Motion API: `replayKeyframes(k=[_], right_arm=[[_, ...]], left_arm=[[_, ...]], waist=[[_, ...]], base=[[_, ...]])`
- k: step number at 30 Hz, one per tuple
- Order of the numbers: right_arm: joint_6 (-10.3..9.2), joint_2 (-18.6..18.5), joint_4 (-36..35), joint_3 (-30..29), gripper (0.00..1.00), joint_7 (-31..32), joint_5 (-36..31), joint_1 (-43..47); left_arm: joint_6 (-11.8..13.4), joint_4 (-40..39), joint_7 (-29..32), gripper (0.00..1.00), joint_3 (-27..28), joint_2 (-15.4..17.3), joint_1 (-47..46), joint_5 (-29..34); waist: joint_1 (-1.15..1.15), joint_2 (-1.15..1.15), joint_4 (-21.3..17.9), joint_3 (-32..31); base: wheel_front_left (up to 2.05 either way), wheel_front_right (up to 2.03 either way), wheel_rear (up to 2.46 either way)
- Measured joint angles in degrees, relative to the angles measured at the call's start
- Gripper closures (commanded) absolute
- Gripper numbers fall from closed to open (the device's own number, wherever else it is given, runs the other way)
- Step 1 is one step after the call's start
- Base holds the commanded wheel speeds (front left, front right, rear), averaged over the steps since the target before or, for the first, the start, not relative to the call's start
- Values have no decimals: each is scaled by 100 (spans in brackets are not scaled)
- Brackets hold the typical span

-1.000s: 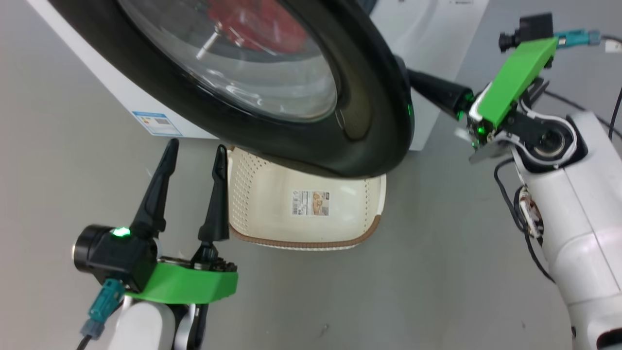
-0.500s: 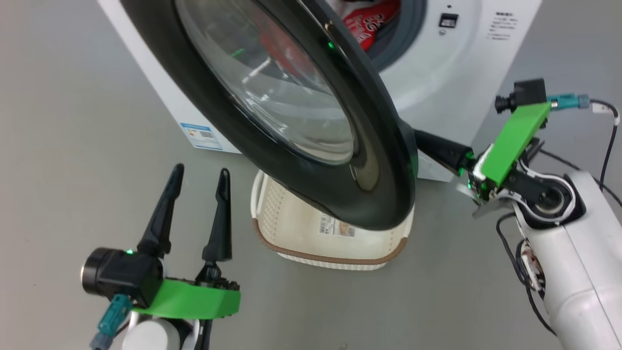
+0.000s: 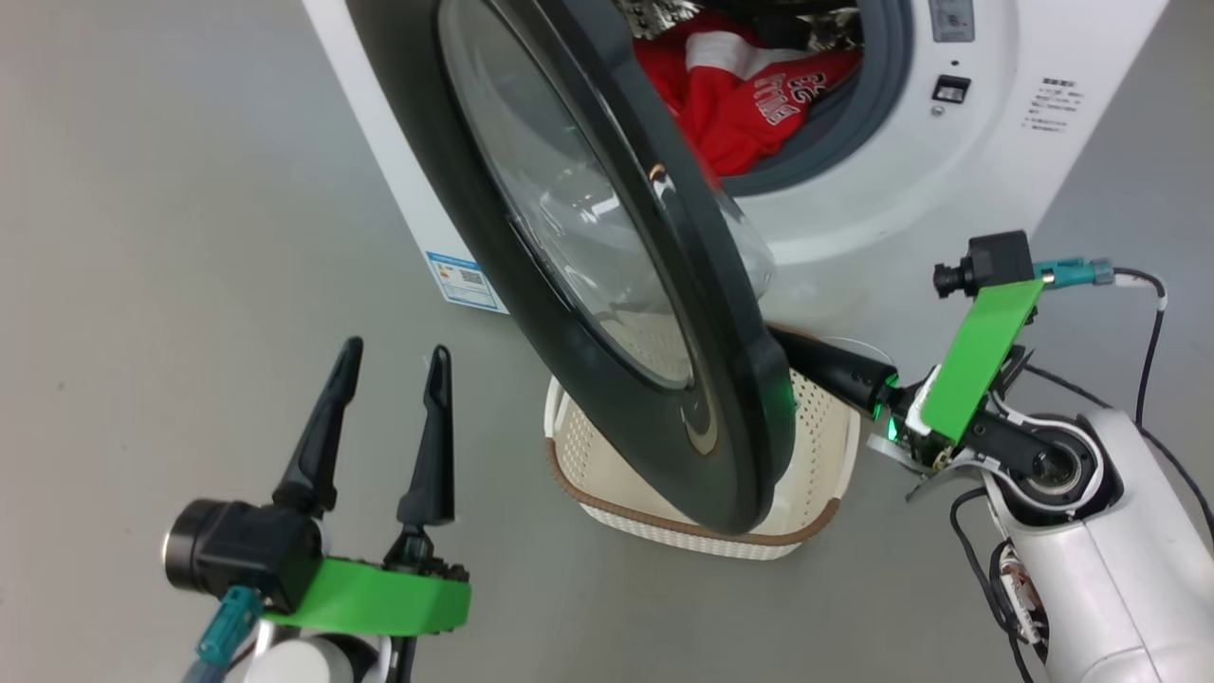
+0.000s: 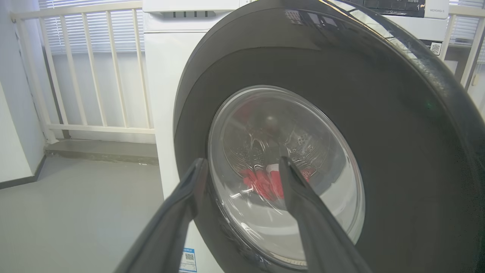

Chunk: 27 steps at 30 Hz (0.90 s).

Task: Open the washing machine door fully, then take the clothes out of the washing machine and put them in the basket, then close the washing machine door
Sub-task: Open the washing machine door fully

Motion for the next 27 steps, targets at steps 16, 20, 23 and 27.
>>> replayKeyframes(k=[16, 20, 23, 27], right_arm=[[-1, 124, -550, 198, 100, 241, 116, 660], [-1, 124, -572, 260, 100, 243, 147, 754], [-1, 129, -569, 353, 100, 243, 219, 756], [-1, 127, -558, 428, 100, 232, 271, 761]], left_arm=[[47, 275, 0, 0, -3, 22, 181, -45], [47, 333, 10, 0, -25, 38, 213, -101], [48, 354, 59, 0, -38, 42, 214, -149], [48, 400, 69, 0, -74, 46, 215, -178]], waist=[[0, 0, 481, -261], [0, 0, 615, -303], [0, 0, 716, -326], [0, 0, 831, -355]], base=[[0, 0, 0], [0, 0, 0], [0, 0, 0], [0, 0, 0]])
